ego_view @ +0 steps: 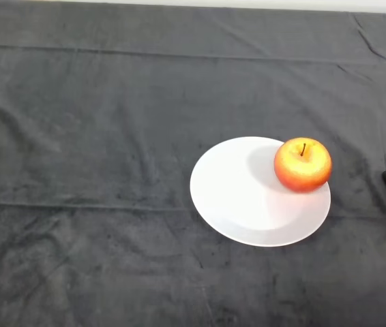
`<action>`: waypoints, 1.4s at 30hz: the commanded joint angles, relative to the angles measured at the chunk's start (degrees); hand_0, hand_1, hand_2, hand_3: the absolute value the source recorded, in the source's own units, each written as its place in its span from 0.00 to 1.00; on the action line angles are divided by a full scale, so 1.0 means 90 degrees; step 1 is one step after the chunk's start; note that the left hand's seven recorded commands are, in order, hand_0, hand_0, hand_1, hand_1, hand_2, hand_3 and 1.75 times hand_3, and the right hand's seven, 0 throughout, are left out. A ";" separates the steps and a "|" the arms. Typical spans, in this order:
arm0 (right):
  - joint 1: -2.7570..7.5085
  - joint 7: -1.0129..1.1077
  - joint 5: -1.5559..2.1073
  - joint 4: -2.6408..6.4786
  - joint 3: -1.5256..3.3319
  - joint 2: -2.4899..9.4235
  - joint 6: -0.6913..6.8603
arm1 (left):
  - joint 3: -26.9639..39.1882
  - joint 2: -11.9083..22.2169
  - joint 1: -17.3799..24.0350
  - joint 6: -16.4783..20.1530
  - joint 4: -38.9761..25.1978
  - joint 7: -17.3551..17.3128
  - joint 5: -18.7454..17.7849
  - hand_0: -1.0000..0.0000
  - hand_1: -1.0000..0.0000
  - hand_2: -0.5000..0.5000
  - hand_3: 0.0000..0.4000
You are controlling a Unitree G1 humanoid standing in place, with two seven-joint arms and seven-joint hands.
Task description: Move the apple to the plate
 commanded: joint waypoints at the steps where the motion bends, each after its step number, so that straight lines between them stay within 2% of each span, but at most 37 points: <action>1: -0.0125 0.0070 -0.0042 0.0060 -0.0015 -0.0209 0.0020 | 0.0132 0.0270 -0.0176 -0.0133 0.0297 -0.0057 0.0092 1.00 1.00 0.50 0.00; 42: -0.0128 0.0075 -0.0050 0.0066 -0.0021 -0.0210 0.0019 | 0.0376 0.0237 -0.0247 -0.0097 0.0370 -0.0142 0.0330 1.00 1.00 0.50 0.00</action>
